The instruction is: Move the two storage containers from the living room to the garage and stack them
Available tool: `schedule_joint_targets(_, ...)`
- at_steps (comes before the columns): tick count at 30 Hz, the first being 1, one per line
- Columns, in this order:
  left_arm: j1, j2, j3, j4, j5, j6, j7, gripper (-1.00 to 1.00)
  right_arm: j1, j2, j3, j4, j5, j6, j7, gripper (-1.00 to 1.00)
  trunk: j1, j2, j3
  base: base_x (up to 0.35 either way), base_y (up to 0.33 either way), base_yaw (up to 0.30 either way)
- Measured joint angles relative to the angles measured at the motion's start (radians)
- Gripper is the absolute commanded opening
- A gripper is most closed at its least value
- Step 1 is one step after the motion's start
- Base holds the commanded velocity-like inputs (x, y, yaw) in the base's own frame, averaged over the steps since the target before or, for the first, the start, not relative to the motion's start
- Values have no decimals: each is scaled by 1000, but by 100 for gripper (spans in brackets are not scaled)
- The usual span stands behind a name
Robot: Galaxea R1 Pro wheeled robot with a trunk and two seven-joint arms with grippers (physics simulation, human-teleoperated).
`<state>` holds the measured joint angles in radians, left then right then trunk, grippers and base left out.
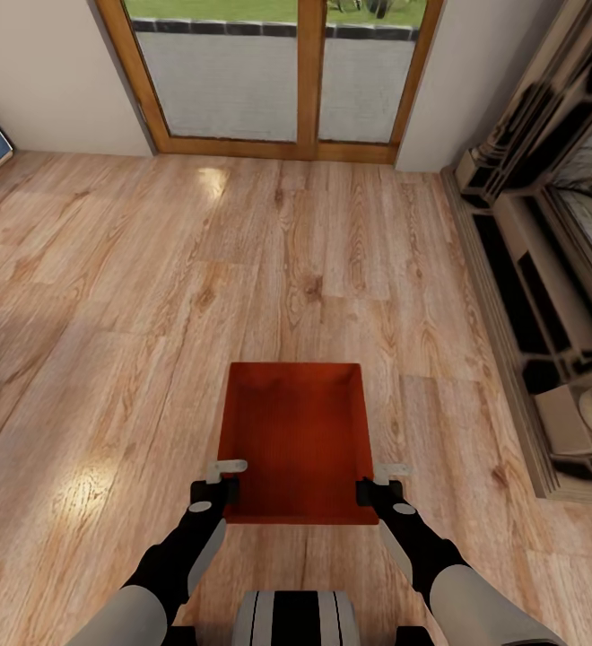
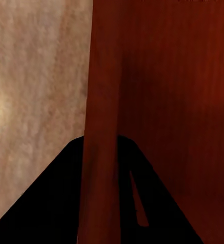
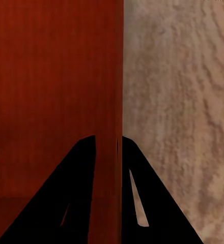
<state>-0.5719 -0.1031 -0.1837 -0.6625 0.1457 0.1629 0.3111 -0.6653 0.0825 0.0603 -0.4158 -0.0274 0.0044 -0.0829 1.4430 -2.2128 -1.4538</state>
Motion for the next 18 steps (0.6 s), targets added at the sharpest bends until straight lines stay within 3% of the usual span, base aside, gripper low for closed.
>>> schedule_joint_targets(13,0,-3,1,-13,-5,-1,3,-100,0,0,-1,0,2,2,-2,-100,0,0,0,0,0,0)
schedule_joint_targets(18,0,-3,1,-10,-7,-1,2,-100,0,0,-1,1,0,2,-1,-100,-19,35,16,0,0,0)
